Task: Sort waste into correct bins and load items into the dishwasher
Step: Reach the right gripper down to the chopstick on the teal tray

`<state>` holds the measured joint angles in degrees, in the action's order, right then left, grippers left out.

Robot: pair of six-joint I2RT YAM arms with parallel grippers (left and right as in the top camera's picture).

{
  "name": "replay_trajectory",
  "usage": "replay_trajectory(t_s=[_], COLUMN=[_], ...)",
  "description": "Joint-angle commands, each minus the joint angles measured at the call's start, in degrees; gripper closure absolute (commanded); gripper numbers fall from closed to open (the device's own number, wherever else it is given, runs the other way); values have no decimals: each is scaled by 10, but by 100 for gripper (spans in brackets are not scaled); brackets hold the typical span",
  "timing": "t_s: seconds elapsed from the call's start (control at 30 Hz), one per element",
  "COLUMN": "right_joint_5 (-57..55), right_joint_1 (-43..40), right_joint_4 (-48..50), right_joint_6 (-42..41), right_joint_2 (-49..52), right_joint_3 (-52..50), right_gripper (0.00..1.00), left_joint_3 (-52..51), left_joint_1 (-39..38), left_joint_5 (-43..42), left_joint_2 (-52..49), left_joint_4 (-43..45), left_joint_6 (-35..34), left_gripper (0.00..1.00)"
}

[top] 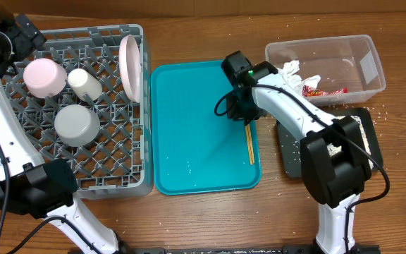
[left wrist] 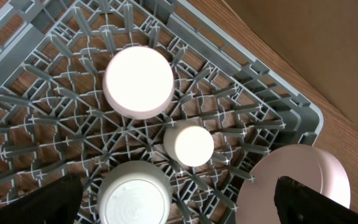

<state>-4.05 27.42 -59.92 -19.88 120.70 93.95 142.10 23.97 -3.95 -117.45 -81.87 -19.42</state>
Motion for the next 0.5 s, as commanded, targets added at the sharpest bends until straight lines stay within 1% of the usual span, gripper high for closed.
replay_trajectory(t_s=[0.0,0.13,0.47], right_joint_5=[-22,-23,1], right_joint_1=[3,3,6], right_joint_4=[15,40,55], right_joint_6=[6,6,6], right_joint_2=[1,2,2], right_joint_3=[-21,-45,-73], right_gripper=[75,75,75], left_joint_3=[-1,-1,-1], left_joint_1=[-7,-7,-9], left_joint_5=[-2,-2,-2], left_joint_2=[0,0,0], left_joint_4=[0,0,0], left_joint_6=[-5,-5,-5], left_gripper=[0,0,0])
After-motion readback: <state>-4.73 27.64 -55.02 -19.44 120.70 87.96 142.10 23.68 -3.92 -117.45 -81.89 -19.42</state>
